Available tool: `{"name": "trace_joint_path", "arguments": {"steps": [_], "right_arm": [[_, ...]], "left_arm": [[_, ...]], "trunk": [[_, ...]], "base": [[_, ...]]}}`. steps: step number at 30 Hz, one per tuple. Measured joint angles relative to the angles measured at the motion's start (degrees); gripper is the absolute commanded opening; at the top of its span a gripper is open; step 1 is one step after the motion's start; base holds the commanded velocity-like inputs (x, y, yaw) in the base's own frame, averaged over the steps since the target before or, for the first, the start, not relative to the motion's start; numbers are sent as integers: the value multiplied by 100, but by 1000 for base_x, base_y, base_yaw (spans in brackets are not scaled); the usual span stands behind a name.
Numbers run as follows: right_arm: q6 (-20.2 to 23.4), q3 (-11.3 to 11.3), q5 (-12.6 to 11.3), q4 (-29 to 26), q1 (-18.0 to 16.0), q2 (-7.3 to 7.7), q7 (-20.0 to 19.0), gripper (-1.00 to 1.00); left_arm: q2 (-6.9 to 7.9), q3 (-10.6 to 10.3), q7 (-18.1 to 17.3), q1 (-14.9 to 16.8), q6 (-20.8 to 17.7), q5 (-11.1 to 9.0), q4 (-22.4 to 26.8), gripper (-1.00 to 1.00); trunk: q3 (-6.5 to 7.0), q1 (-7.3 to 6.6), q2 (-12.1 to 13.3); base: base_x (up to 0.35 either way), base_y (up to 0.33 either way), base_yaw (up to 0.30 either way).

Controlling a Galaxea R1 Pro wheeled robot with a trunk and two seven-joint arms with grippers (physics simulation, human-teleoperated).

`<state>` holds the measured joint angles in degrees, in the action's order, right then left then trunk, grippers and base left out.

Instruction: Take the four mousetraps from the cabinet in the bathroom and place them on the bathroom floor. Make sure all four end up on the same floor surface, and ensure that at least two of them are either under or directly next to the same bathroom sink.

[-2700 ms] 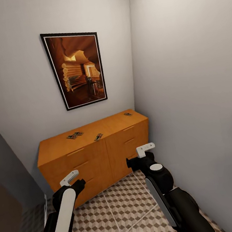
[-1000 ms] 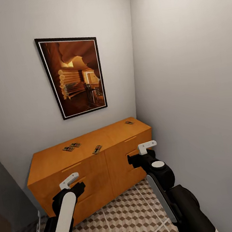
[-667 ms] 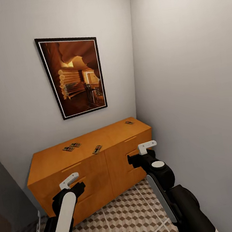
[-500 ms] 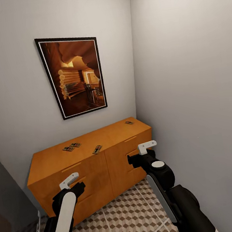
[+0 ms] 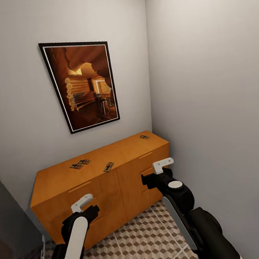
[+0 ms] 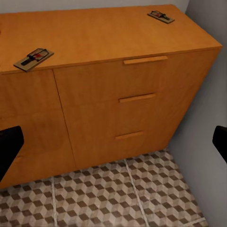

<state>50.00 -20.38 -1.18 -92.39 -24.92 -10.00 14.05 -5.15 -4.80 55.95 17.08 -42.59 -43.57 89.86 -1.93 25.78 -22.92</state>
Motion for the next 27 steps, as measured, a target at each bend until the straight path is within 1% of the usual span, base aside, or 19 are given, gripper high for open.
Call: {"name": "trace_joint_path", "arguments": {"steps": [11,13,15,17,20,24,27], "right_arm": [[1,-15,-1,-1,5,4,-1,100],[1,-14,1,-8,8,8,-3,100],[1,-13,2,-13,10,11,-5,100],[1,-12,3,-17,11,12,-6,100],[1,-11,3,-20,13,14,-7,100],[1,5,4,-23,18,20,-7,100],[1,19,4,-23,22,22,-7,100]], "left_arm": [[22,-55,-51,-15,-29,8,-12,100],[24,-110,-57,-13,-55,19,-10,100],[33,-259,-59,8,-134,31,-11,100],[72,-454,-60,67,-293,45,-12,100],[184,-679,-67,276,-633,35,-37,100],[285,-872,-101,643,-1306,14,-129,100],[341,-985,-193,824,-1594,5,-152,100]], "trunk": [[0,0,0],[0,0,0],[0,0,0],[0,0,0],[0,0,0],[0,0,0],[0,0,0]], "base": [[0,0,0],[0,0,0],[0,0,0],[0,0,0],[0,0,0],[0,0,0],[0,0,0]]}}
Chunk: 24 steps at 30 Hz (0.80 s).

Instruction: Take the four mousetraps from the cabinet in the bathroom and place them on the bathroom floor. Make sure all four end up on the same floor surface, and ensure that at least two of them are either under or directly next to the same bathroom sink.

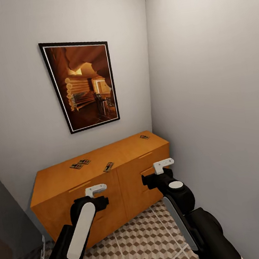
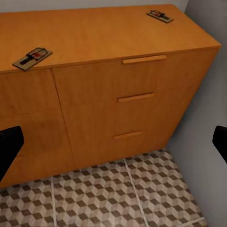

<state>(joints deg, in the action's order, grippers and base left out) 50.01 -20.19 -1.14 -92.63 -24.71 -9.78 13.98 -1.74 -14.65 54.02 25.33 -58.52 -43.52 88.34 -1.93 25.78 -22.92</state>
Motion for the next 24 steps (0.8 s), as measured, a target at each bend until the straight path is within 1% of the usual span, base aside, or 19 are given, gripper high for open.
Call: {"name": "trace_joint_path", "arguments": {"steps": [3,4,6,7,10,15,24], "right_arm": [[0,5,0,-5,5,1,0,100],[0,5,0,-5,5,1,0,100],[0,15,0,-6,6,5,0,100],[3,28,2,-8,8,9,0,100],[11,105,3,-9,7,27,-3,100],[20,209,-4,-9,9,68,-7,100],[18,214,-9,-10,13,84,-9,100]], "left_arm": [[96,-206,-104,89,-135,-8,-11,100],[98,-209,-106,90,-137,-5,-11,100],[181,-394,-178,126,-146,-9,-22,100],[264,-538,-243,151,-146,-9,-29,100],[335,-669,-288,171,-147,-6,-43,100],[381,-785,-321,185,-147,-3,-56,100],[370,-842,-365,227,-148,-7,-105,100]], "trunk": [[0,0,0],[0,0,0],[0,0,0],[0,0,0],[0,0,0],[0,0,0],[0,0,0]], "base": [[0,0,0],[-7,0,0],[-39,0,0],[-71,0,0],[-35,0,0],[167,0,0],[299,0,0]]}}
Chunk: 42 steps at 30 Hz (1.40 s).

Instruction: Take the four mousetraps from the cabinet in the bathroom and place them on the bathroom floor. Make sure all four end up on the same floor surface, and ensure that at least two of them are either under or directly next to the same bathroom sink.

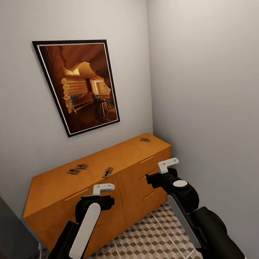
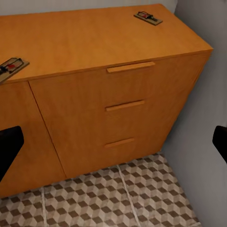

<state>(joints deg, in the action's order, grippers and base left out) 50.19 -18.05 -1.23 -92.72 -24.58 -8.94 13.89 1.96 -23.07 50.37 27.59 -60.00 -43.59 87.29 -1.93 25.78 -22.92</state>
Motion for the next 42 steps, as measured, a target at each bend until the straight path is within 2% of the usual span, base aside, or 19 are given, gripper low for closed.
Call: {"name": "trace_joint_path", "arguments": {"steps": [16,19,22,23,24,25,28,32,33,39,42], "right_arm": [[0,-25,0,0,6,-1,0,100],[0,-28,0,0,4,-2,0,100],[-5,-26,0,0,4,-2,3,100],[-5,-26,0,0,4,-2,3,100],[-6,-25,0,0,4,-2,2,100],[-7,-24,0,0,5,-2,4,100],[-8,-24,0,0,4,-2,6,100],[-10,-27,0,0,4,-2,8,100],[-10,-27,0,0,4,-2,8,100],[-9,-25,0,0,4,-2,8,100],[-9,-24,0,0,3,-2,8,100]], "left_arm": [[72,20,-354,728,0,-57,-599,100],[154,32,-408,938,0,-314,-731,100],[359,23,-445,1180,0,-846,-829,100],[362,23,-445,1183,0,-859,-830,100],[429,16,-451,1264,0,-1050,-862,100],[542,-5,-454,1417,0,-1404,-921,100],[646,-104,-453,1620,0,-1765,-1059,100],[700,-374,-451,1857,0,-1980,-1444,100],[700,-377,-451,1859,0,-1981,-1448,100],[725,-864,-457,2069,1,-2105,-1971,100],[746,-1033,-467,2085,0,-2129,-2112,100]], "trunk": [[0,0,0],[0,0,0],[0,0,0],[0,0,0],[0,0,1],[1,1,1],[0,0,0],[0,0,0],[0,0,0],[0,0,0],[0,0,0]], "base": [[345,0,0],[350,0,0],[298,0,0],[228,0,0],[146,0,0],[117,0,0],[76,0,0],[37,0,0],[24,0,0],[12,0,0],[4,0,0]]}}
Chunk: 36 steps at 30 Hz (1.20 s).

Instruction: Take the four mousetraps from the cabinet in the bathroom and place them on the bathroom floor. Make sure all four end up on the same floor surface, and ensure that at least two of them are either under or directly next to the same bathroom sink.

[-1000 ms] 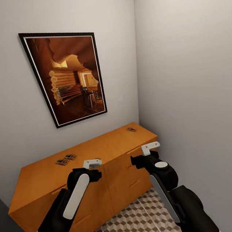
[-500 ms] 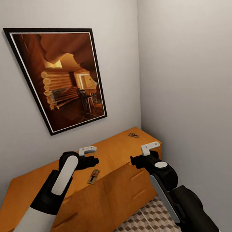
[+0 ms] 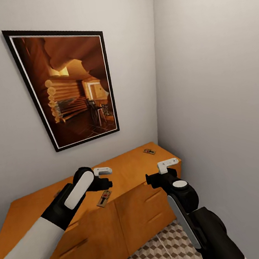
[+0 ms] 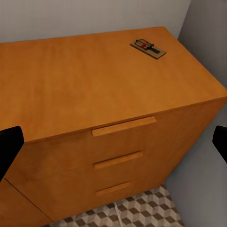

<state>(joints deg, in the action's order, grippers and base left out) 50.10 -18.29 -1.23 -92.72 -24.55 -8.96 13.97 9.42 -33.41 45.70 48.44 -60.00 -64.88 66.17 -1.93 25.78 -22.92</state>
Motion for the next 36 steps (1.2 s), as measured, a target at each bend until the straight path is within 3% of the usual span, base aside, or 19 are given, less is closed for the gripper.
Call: {"name": "trace_joint_path", "arguments": {"steps": [16,28,36], "right_arm": [[0,-2,-1,0,-1,0,-4,100],[0,-10,-1,0,-3,0,-2,100],[4,-20,0,0,0,0,0,100]], "left_arm": [[118,-439,-128,-159,0,-3,-196,100],[354,-573,-641,-198,0,4,-201,100],[639,-614,-1409,-185,0,26,-221,100]], "trunk": [[0,0,-1],[0,0,0],[0,0,0]], "base": [[35,5,0],[187,51,0],[31,8,0]]}}
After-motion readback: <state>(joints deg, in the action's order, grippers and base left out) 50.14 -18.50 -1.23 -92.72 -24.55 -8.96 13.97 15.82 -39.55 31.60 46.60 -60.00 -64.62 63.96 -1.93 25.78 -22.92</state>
